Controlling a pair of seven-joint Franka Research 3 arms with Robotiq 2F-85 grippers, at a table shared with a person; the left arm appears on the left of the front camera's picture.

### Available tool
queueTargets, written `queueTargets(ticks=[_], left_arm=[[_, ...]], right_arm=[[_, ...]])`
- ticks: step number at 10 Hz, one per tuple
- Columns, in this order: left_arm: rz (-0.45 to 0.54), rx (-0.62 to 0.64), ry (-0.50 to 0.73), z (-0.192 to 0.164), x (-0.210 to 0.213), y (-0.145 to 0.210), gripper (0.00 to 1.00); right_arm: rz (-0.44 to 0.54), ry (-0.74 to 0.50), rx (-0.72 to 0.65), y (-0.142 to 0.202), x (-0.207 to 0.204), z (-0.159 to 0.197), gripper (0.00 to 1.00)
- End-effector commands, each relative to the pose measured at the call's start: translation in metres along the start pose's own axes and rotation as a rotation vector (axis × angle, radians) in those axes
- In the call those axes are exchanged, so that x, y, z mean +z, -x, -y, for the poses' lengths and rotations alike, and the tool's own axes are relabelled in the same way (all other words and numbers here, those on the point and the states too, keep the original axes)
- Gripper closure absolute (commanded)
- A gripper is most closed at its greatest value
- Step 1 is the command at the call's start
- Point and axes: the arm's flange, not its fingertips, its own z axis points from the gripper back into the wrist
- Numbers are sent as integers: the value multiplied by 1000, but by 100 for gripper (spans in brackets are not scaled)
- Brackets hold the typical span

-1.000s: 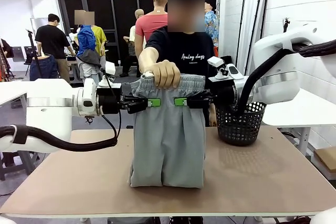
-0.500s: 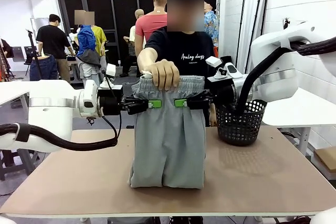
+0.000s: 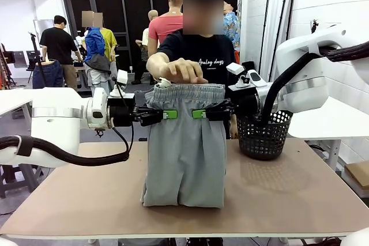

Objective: Fold the training pants.
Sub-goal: Fold the Training pants in half.

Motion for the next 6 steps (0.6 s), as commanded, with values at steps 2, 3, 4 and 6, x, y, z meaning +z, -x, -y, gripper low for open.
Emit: queueTargets(ticks=[2,3,4,6], left_arm=[[-8,-8,-7,2,0,-2,100],[-8,-8,-7,2,0,-2,100],[-8,-8,-7,2,0,-2,100],[-8,-8,-7,2,0,-2,100]], right_arm=[[20,-9,-4,0,-1,-3,100],[20,-9,-4,0,-1,-3,100],[20,-9,-4,0,-1,-3,100],[20,-9,-4,0,-1,-3,100]])
